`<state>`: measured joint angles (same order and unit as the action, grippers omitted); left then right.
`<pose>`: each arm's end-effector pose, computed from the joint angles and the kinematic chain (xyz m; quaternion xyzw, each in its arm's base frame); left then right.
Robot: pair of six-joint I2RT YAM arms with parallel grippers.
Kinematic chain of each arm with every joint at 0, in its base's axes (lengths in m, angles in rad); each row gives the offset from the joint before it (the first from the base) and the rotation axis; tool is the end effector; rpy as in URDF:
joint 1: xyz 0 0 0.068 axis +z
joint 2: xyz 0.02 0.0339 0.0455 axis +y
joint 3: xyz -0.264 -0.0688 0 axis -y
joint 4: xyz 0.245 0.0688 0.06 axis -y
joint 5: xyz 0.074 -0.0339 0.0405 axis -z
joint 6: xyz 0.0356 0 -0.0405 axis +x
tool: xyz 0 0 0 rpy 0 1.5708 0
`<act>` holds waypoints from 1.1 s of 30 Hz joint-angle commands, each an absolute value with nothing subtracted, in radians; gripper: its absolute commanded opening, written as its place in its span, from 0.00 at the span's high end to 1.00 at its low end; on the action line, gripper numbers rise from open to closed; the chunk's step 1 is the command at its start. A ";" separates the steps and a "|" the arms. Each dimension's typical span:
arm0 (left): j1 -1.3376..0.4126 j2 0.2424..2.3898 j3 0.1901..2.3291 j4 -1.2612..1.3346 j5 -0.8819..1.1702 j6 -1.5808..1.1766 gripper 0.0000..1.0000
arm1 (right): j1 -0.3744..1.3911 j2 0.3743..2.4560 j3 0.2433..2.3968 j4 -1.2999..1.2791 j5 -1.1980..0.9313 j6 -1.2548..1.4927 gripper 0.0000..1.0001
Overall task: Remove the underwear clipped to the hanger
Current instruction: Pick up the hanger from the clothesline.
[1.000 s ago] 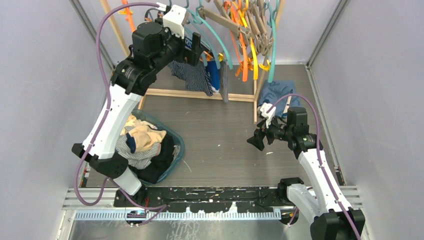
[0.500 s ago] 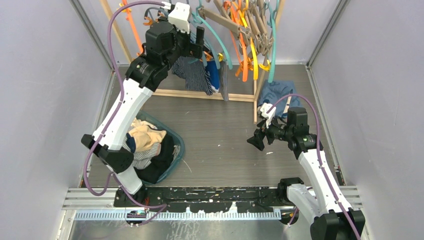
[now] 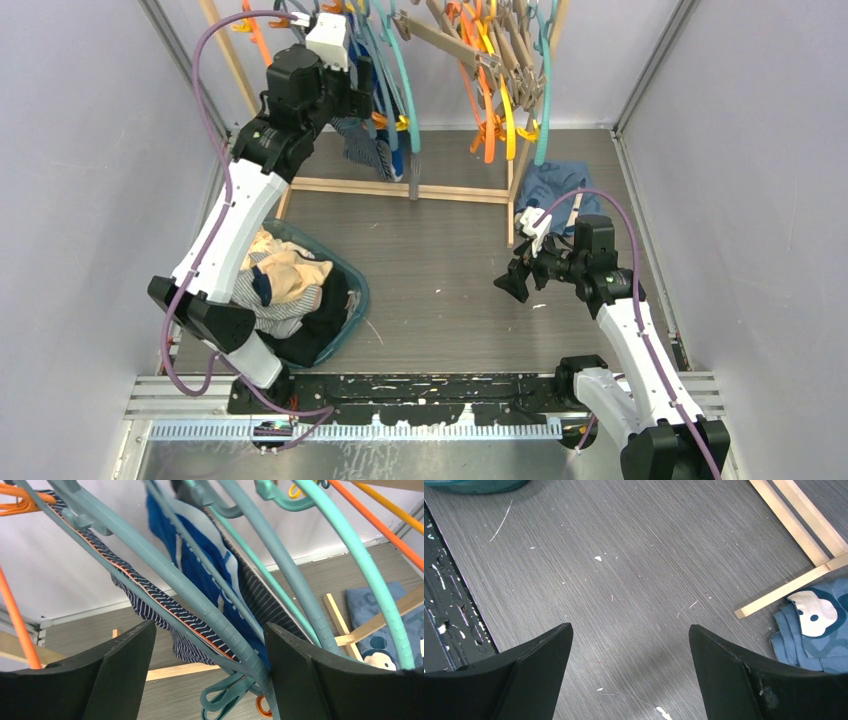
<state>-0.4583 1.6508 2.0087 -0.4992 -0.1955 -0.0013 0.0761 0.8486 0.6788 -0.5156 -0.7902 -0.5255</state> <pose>0.3236 -0.1519 0.5033 0.1080 0.7466 -0.0768 0.6519 0.1714 0.0384 0.2666 -0.4046 0.7477 0.2510 0.4629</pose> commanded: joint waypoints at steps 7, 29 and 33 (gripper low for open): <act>-0.346 1.543 1.971 -0.434 -0.112 -0.045 0.31 | 0.072 0.836 0.679 -0.473 -0.815 -0.545 0.08; -0.327 1.493 1.961 -0.447 -0.108 -0.008 0.46 | 0.074 0.824 0.670 -0.470 -0.827 -0.552 0.08; -0.327 1.470 1.942 -0.437 -0.117 0.009 0.49 | 0.074 0.821 0.668 -0.470 -0.828 -0.553 0.08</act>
